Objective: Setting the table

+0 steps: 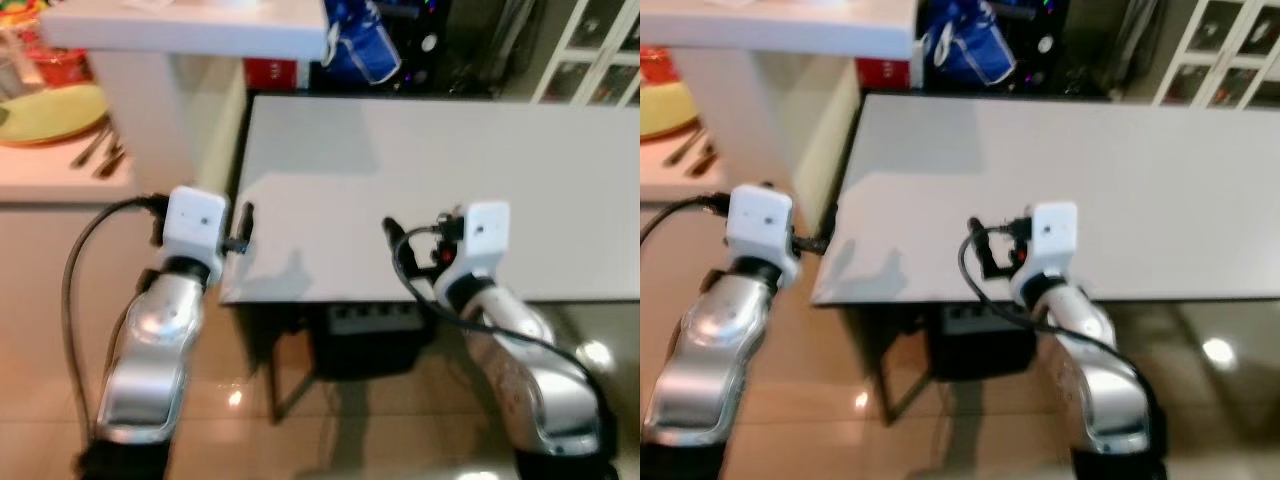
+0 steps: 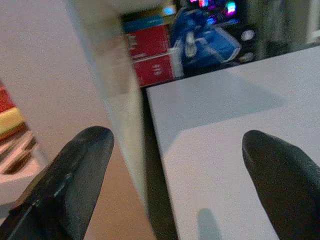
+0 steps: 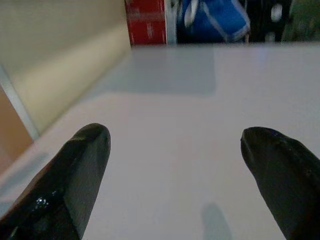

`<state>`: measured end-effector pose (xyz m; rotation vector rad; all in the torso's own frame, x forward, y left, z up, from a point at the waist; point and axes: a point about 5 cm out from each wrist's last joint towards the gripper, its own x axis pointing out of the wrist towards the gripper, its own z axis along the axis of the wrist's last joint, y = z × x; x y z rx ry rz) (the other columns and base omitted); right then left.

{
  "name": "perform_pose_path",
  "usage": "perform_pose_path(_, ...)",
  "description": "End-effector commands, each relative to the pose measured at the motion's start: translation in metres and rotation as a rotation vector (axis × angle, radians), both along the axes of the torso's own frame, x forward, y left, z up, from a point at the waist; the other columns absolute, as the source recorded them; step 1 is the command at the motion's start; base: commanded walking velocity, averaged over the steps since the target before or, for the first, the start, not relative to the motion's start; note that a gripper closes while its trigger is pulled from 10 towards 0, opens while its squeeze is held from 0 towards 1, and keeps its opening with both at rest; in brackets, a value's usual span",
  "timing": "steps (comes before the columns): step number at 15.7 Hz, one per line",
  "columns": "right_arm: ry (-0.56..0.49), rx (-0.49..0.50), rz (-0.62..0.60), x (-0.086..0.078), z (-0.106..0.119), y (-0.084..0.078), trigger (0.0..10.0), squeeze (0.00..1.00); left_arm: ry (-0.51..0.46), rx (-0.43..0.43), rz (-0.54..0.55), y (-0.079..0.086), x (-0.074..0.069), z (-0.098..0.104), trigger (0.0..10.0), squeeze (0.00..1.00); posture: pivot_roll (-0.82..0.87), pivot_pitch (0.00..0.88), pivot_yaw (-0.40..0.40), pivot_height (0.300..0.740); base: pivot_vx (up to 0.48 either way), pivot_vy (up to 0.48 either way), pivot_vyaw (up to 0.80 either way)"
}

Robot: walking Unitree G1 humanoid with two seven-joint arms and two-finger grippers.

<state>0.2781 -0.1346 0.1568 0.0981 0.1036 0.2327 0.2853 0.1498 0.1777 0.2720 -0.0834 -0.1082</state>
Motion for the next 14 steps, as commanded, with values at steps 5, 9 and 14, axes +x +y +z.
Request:
perform_pose_path(5, 0.002, 0.081, 0.014, 0.0030, 0.0033, 0.0028, 10.0, 0.00, -0.019, 0.035, 0.018, 0.0094, 0.0072, 0.0060, 10.0, 0.00, 0.03, 0.000, -0.023, 0.740, 0.000, 0.436, 0.00)
perform_pose_path(9, 0.014, 0.074, 0.026, 0.0065, 0.0020, 0.0058, 10.0, 0.00, -0.028, 0.038, 0.003, 0.0081, 0.0075, 0.0069, 10.0, 0.00, 0.03, 0.000, -0.017, 0.740, 0.000, 0.436, 0.00)
perform_pose_path(14, 0.016, 0.087, 0.019, 0.0086, 0.0020, 0.0073, 10.0, 0.00, -0.032, 0.044, 0.008, 0.0111, 0.0100, 0.0086, 10.0, 0.00, 0.04, 0.000, -0.017, 0.740, 0.000, 0.434, 0.00)
